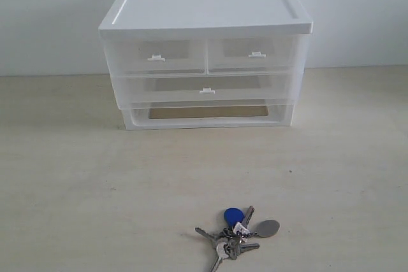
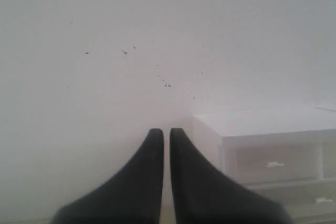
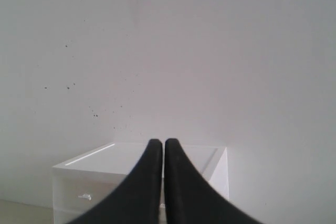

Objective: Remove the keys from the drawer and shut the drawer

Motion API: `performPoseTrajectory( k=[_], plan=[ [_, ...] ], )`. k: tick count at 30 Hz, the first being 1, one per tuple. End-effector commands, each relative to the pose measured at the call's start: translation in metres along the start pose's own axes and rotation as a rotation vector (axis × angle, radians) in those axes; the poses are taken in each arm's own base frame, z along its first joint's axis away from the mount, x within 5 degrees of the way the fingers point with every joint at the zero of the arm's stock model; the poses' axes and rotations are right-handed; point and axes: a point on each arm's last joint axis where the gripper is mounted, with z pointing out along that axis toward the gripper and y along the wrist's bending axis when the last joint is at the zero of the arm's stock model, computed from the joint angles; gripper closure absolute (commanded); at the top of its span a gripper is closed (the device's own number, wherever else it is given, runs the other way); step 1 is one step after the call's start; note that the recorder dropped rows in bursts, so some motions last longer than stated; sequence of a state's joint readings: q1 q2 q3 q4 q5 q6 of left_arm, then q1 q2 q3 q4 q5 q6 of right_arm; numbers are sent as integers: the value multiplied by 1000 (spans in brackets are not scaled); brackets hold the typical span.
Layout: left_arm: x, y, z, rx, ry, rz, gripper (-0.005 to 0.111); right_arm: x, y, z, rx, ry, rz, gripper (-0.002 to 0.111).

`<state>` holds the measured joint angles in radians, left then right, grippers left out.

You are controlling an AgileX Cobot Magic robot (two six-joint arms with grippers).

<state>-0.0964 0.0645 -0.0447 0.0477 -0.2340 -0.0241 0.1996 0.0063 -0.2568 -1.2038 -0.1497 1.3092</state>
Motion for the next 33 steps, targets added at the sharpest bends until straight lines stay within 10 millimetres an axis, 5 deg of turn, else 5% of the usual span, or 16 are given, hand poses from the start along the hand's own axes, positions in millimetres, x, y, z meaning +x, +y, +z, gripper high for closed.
performPoseTrajectory(
  k=[1, 17, 33],
  plan=[
    [9, 1, -8, -26, -22, -5, 102, 1, 0, -1, -4, -2, -5, 108],
    [56, 5, -20, -84, 512, 24, 102, 0, 2, -1, -26, -8, -5, 108],
    [57, 5, -20, -81, 524, 27, 102, 0, 2, -1, -26, -6, -17, 108]
  ],
)
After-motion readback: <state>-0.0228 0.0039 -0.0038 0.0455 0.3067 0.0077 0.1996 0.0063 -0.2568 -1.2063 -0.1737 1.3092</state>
